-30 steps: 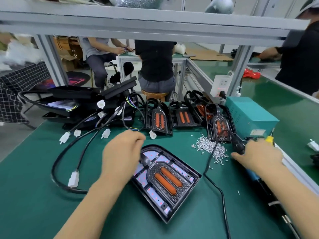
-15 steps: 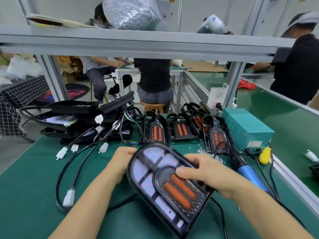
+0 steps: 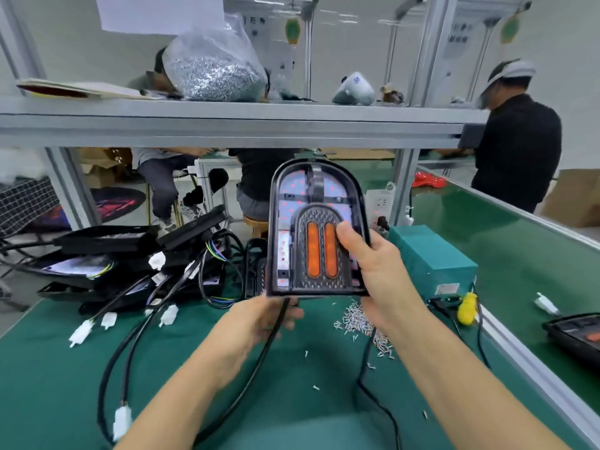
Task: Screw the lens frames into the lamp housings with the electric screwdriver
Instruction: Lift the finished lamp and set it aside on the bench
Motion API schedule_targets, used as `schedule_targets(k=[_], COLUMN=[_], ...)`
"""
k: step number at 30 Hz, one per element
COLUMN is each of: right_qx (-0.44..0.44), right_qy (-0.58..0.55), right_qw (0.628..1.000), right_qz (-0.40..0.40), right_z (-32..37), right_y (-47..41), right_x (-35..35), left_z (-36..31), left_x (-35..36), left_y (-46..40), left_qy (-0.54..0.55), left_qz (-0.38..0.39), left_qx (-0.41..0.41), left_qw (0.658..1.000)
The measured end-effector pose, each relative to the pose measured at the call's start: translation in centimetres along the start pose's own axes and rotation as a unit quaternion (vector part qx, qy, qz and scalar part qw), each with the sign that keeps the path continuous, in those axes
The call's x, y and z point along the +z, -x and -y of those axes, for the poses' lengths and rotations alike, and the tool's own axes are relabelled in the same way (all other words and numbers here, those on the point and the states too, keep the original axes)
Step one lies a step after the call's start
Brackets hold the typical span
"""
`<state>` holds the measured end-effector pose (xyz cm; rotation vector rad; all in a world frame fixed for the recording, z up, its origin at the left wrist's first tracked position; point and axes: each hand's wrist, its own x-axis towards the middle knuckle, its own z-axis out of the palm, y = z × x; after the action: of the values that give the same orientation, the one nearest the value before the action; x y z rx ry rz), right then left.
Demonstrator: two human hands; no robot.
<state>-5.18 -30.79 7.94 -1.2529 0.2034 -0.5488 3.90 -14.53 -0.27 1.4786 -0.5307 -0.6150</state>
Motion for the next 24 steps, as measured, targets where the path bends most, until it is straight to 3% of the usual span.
schedule_targets(k=[3,10,11,13,15,16,19,22,24], right_qx=[-0.006,-0.005,-0.003,0.003,0.019,0.030,0.068,0.083,0.103], right_qy=[-0.035,-0.054,-0.059,-0.071,-0.078,-0.072,0.014,0.059,0.054], right_qw=[0.999,0.998,0.998,0.997,0.995,0.995,0.995,0.990,0.985], right_qz=[-0.001,0.029,0.033,0.042,0.052,0.058,0.067,0.096,0.125], right_z=[0.8,3.5,3.9,4.5,4.7,4.5,2.9,1.0,-0.1], right_y=[-0.4,-1.1,-1.1,-1.1,-0.7,-0.5,0.7,2.0,2.5], right_x=[0.4,-1.1,-1.7,-3.3,-4.7,-5.1,-5.0,-3.7,-2.7], left_z=[-1.0,1.0,1.3,1.4,0.6,0.2,-1.1,-4.0,-6.3], left_x=[-0.6,-3.3,-4.4,-7.2,-9.5,-10.4,-11.7,-10.6,-8.9], left_y=[1.3,6.4,7.3,9.1,10.7,11.1,10.6,8.3,6.9], left_qy=[0.028,-0.188,-0.254,-0.424,-0.530,-0.531,-0.397,-0.218,-0.101], left_qz=[0.047,0.072,0.060,0.017,-0.080,-0.142,-0.298,-0.361,-0.354], left_qx=[0.021,-0.061,-0.067,-0.068,-0.044,-0.019,0.100,0.164,0.178], left_qw=[0.998,0.978,0.963,0.903,0.843,0.835,0.862,0.892,0.913])
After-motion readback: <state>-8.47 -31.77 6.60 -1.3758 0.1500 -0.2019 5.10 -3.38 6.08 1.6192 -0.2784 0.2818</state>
